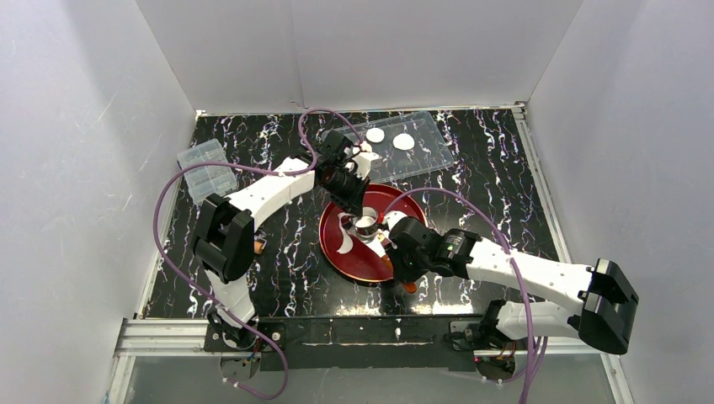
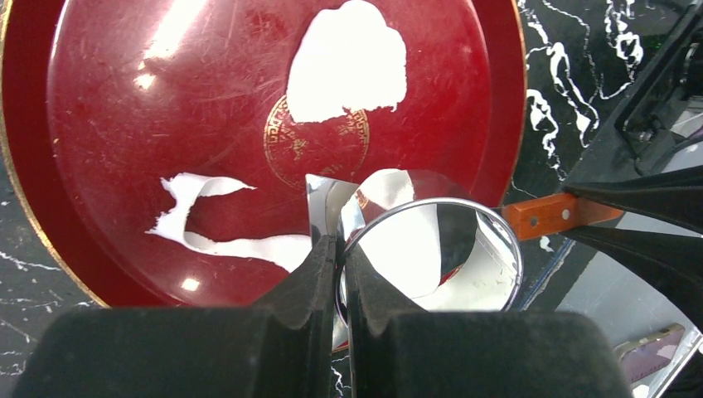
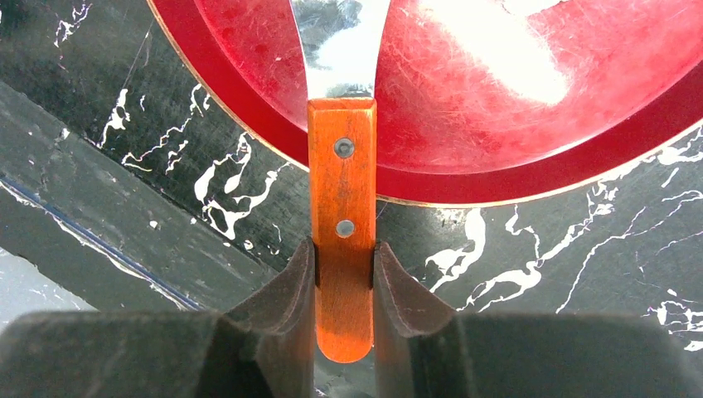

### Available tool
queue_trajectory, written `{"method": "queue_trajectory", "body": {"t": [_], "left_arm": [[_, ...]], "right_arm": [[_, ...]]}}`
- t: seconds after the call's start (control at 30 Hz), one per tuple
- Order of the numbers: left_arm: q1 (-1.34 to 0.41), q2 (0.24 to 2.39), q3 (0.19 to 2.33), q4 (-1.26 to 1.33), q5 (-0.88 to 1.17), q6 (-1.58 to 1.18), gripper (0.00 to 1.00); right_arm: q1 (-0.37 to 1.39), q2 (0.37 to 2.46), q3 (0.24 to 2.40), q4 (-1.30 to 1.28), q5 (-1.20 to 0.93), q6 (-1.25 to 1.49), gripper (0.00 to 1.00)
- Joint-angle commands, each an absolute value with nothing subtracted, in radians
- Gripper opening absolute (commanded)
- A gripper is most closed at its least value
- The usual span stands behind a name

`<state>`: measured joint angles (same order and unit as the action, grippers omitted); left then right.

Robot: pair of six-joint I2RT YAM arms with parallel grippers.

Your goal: Roll out the dumpling wrappers from the dough

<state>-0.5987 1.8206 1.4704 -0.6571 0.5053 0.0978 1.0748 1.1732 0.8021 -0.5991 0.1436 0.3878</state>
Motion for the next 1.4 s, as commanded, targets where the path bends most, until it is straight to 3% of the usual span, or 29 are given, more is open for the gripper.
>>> {"method": "queue_trajectory", "body": {"t": [0.0,0.4,1.37], "left_arm": [[-0.582,1.783,1.459,-0.651,0.452,0.099,0.00],[-0.488,1.756,1.423,-0.629,0.617,0.031,0.00],[-0.422,1.727,1.357,-0.570,0.668,0.061,0.00]], "right_arm": [[1.076,1.150,0.814,-0.582,0.165,0.394,0.01],[1.075,1.160,0.801,-0.583,0.181,0.408,0.01],[1.053,1.065,0.737,-0.507,0.112,0.479,0.01]]}}
